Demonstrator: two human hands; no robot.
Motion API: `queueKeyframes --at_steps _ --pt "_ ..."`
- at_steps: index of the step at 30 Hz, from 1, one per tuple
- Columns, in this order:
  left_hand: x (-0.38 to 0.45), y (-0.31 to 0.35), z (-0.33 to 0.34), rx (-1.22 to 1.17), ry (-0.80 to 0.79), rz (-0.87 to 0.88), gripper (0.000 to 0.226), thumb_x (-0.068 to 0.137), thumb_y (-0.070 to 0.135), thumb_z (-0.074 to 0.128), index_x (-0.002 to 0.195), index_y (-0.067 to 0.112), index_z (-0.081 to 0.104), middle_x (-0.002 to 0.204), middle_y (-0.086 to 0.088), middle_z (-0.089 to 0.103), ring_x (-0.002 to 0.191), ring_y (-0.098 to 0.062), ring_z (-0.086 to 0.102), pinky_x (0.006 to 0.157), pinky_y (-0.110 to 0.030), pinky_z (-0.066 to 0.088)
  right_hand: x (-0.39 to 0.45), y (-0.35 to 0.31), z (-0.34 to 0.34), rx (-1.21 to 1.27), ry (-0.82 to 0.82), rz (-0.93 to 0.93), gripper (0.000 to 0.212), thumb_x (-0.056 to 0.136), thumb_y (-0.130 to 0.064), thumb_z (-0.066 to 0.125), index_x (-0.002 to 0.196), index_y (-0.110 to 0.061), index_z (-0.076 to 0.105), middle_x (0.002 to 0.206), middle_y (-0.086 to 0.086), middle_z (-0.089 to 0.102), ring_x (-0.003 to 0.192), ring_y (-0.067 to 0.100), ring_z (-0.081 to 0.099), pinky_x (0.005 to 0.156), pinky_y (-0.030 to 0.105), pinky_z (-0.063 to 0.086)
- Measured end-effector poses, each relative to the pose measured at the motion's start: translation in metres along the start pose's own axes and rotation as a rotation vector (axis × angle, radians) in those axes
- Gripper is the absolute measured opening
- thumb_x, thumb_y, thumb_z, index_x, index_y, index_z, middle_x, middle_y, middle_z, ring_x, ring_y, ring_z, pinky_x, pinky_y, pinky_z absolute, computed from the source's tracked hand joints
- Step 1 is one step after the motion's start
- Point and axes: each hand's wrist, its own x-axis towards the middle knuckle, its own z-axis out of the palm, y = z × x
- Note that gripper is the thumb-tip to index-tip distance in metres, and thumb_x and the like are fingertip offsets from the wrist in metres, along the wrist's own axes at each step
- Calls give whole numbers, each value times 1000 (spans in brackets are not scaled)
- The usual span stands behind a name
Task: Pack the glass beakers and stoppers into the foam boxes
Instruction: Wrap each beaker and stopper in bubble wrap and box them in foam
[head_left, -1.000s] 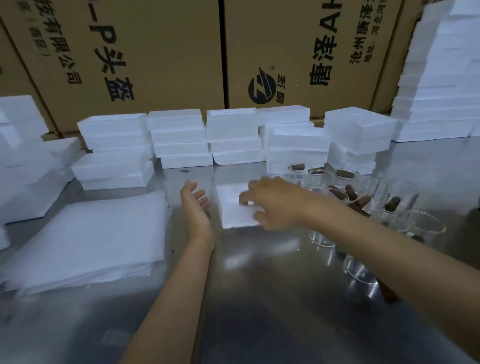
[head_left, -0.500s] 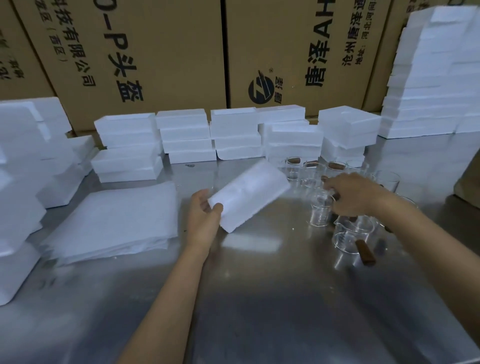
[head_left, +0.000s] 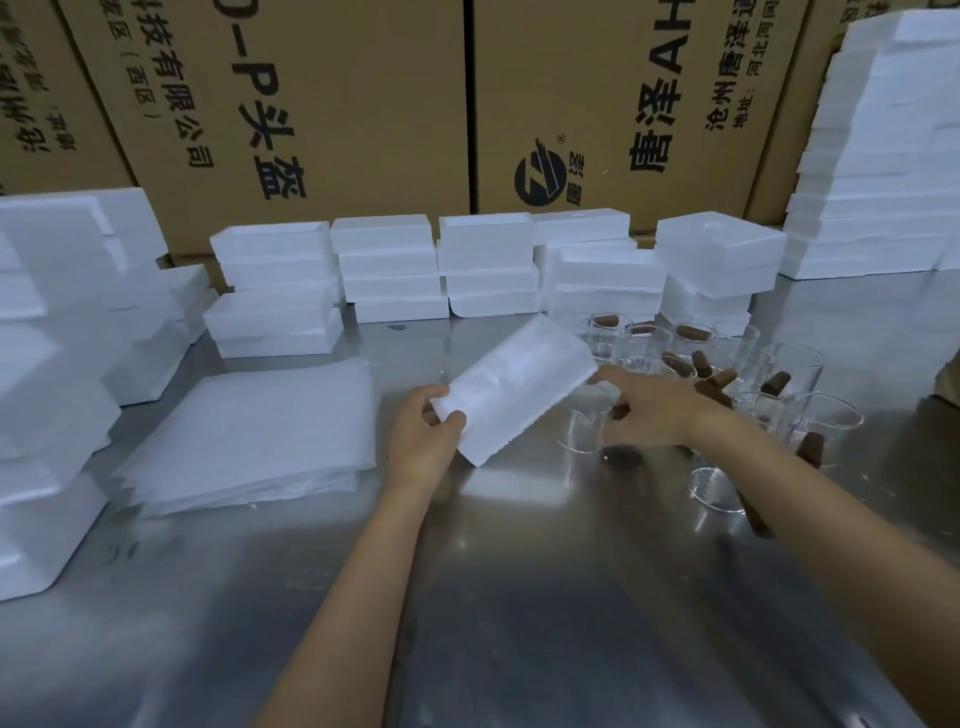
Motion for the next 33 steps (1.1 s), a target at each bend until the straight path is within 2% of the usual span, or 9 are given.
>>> queueKeyframes --at_steps 4,8,11,15,18,22,26,30,33 --pt "1 4 -2 -17 62 -7 33 86 11 60 117 23 62 107 5 63 91 -13 61 82 -30 49 12 -13 17 74 69 -40 61 85 -19 58 140 -34 37 85 -9 56 94 23 55 87 37 48" --pt "4 11 -9 -12 203 7 31 87 8 57 116 17 63 114 3 62 106 -15 58 79 -21 38 12 -22 21 73 71 -84 13 85 -21 62 96 -21 55 78 -9 52 87 21 55 74 31 44" --pt "4 15 -17 61 284 91 29 89 7 55 116 16 63 122 0 60 108 -19 57 81 -22 38 2 -24 18 73 -12 -145 18 87 -27 68 77 -12 68 71 -2 66 69 12 59 75 31 49" --pt "6 16 -27 101 378 166 28 92 6 52 116 14 63 128 -2 53 101 -15 53 84 -22 37 -20 -23 17 115 -105 -228 35 92 -37 66 73 -8 69 58 -3 65 48 0 53 65 20 46" --pt "8 14 -31 157 389 182 28 92 4 52 116 10 64 129 -6 53 110 -22 57 86 -22 37 -35 -21 16 201 -78 -274 29 91 -41 66 80 -15 71 64 -5 62 56 -2 50 64 19 41" --pt "6 12 -23 287 269 166 28 93 5 53 118 9 65 132 -9 52 118 -26 55 89 -22 37 -50 -27 10 473 -143 -325 23 92 -41 64 86 -20 70 68 -4 58 65 3 51 65 19 39" --pt "2 21 -24 325 246 228 31 95 8 49 123 10 62 129 -9 54 117 -26 54 91 -24 36 -48 -42 6 733 -11 -275 30 95 -43 58 90 -15 66 58 -7 47 50 4 40 48 12 33" --pt "7 29 -59 433 491 331 36 90 0 47 120 11 63 122 -11 59 118 -30 49 94 -33 37 -28 -62 16 940 162 -110 32 98 -46 54 92 -15 64 49 -13 41 44 8 31 43 20 28" --pt "16 20 -88 697 497 137 30 90 15 57 119 13 64 123 -14 58 121 -34 43 96 -41 33 -11 -82 27 1092 234 -47 29 99 -42 54 90 -15 60 50 -12 38 43 9 27 43 20 24"
